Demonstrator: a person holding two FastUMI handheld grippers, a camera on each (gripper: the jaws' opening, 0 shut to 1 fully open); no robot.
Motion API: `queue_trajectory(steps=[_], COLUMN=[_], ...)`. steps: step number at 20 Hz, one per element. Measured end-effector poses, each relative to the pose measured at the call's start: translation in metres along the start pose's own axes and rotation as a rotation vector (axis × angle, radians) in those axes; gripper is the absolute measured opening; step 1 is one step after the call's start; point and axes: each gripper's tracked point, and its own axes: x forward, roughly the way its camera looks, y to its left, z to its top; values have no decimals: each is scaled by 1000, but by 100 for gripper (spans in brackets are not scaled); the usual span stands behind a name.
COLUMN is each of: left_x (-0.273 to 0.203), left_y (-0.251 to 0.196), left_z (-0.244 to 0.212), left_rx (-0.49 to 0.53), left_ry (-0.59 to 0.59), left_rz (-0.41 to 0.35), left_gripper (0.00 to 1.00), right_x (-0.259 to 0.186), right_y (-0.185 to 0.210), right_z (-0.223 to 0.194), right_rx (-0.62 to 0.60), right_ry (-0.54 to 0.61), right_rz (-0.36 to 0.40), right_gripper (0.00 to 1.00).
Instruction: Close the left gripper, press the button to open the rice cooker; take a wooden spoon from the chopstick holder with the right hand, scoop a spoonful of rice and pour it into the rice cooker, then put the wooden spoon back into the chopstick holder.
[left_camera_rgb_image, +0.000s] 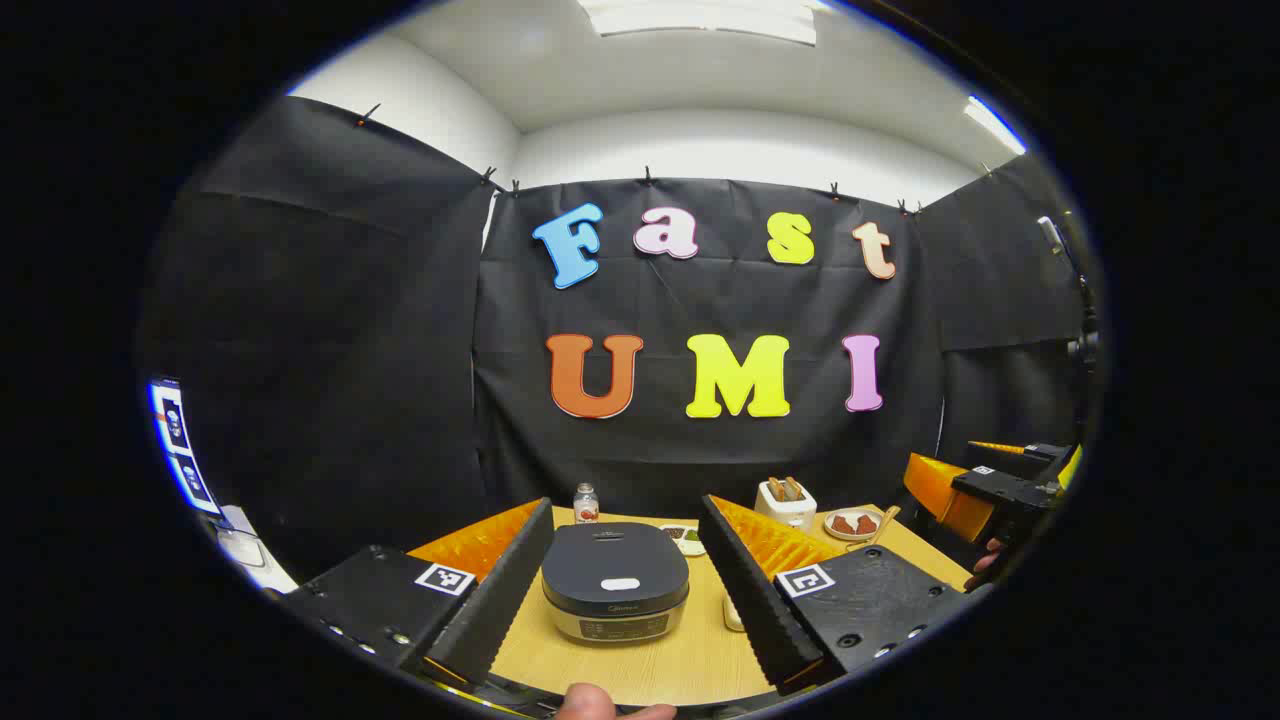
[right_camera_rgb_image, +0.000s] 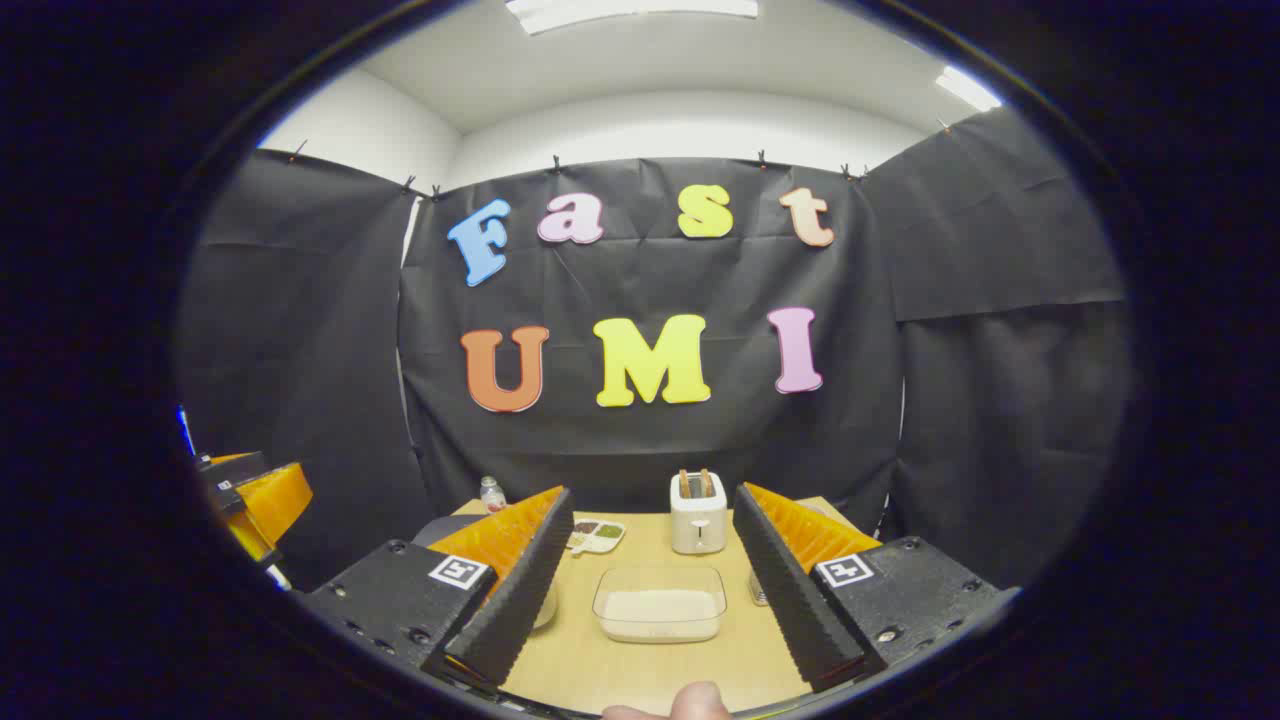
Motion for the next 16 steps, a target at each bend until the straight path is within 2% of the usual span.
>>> queue_trajectory(steps=[1,2,3,4,5,6,15,16], left_x=[-2,-3,-3,-3,-3,-2,3,3], left_y=[-2,-3,-2,-3,-3,-3,-3,-4], left_z=[0,2,3,2,2,1,-1,-2], left_rx=[-7,-8,-5,-4,-6,-7,-3,-3], left_ry=[-2,-6,-8,-6,-3,0,12,18], left_rz=[-5,-7,-9,-13,-16,-17,-26,-26], left_gripper=[94,94,94,94,94,94,94,94], right_x=[-1,-2,-3,-2,-3,-3,-2,-1], right_y=[1,2,3,3,4,5,4,6], right_z=[0,1,3,4,5,6,6,4], right_rx=[4,6,5,2,0,-3,-1,4], right_ry=[2,1,-2,-4,-8,-10,-19,-15], right_rz=[2,4,5,6,7,7,1,7], right_gripper=[100,96,100,100,96,100,100,96])
